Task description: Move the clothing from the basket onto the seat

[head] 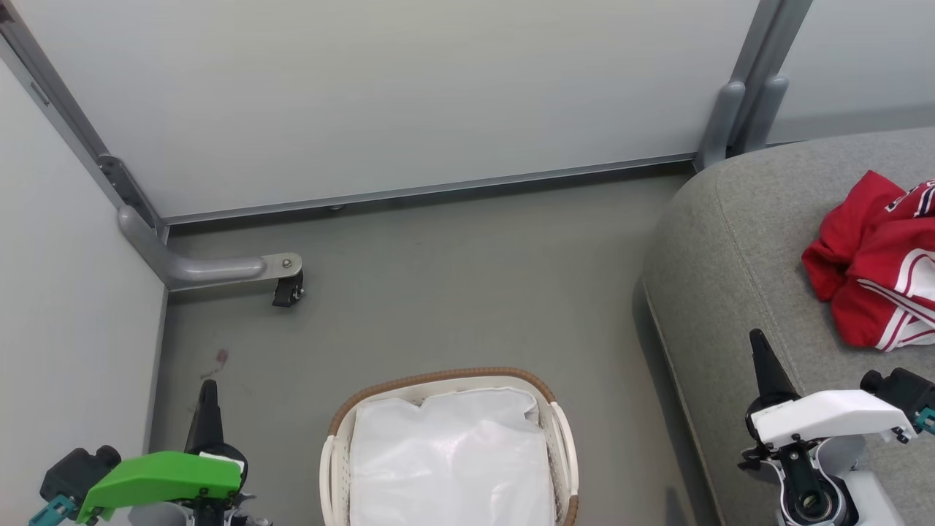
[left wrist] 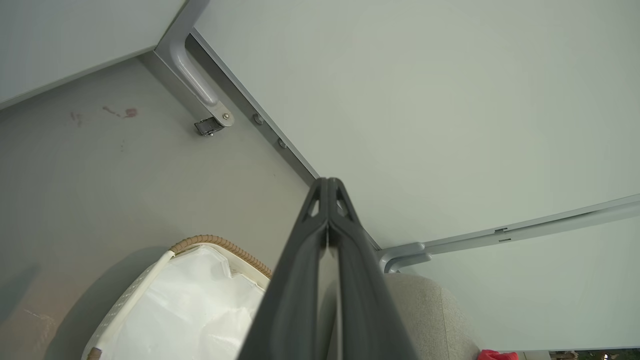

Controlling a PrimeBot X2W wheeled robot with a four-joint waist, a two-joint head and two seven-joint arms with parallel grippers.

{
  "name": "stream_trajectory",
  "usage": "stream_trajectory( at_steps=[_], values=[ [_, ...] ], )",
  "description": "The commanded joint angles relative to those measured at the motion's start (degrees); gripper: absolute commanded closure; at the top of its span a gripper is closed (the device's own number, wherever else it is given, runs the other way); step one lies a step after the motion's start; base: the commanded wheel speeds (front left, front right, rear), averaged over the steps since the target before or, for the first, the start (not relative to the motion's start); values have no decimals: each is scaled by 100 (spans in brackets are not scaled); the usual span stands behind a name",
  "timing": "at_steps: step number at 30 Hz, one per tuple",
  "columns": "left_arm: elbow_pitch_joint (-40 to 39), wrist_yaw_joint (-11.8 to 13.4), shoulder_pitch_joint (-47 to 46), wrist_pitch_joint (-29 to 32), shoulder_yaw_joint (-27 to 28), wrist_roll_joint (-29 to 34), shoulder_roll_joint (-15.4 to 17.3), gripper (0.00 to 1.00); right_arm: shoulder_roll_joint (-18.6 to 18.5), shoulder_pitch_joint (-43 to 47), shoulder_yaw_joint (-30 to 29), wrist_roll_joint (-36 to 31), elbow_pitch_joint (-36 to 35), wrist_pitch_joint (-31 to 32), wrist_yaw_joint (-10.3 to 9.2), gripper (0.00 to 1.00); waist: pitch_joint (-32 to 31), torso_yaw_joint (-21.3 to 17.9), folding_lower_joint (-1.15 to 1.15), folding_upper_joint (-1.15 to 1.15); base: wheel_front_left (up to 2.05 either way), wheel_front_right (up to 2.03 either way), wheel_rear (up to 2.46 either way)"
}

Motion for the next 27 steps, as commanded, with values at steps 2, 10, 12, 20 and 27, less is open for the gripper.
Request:
stream_trajectory(
  at_steps=[2, 10, 12, 20, 27],
  values=[
    [-97, -34, -144, 55, 35, -234, 32, 100, -39, 35, -31, 247, -104, 63, -2, 100, -10, 1, 0, 0, 0, 0, 0],
    [-150, -49, -170, 183, 83, -660, 35, 100, -44, 75, -66, 740, -177, 192, -3, 100, -39, 2, 0, 0, 0, 0, 0],
    [-163, -53, -177, 215, 95, -768, 36, 100, -45, 80, -74, 857, -194, 224, -3, 100, -47, 3, 0, 0, 0, 0, 0],
    [-217, -68, -201, 328, 137, -1168, 38, 100, -48, 109, -106, 1310, -260, 339, -3, 100, -77, 5, 0, 0, 0, 0, 0],
    [-262, -75, -217, 422, 166, -1484, 40, 100, -51, 137, -133, 1675, -314, 436, -3, 100, -102, 6, 0, 0, 0, 0, 0]
  ],
)
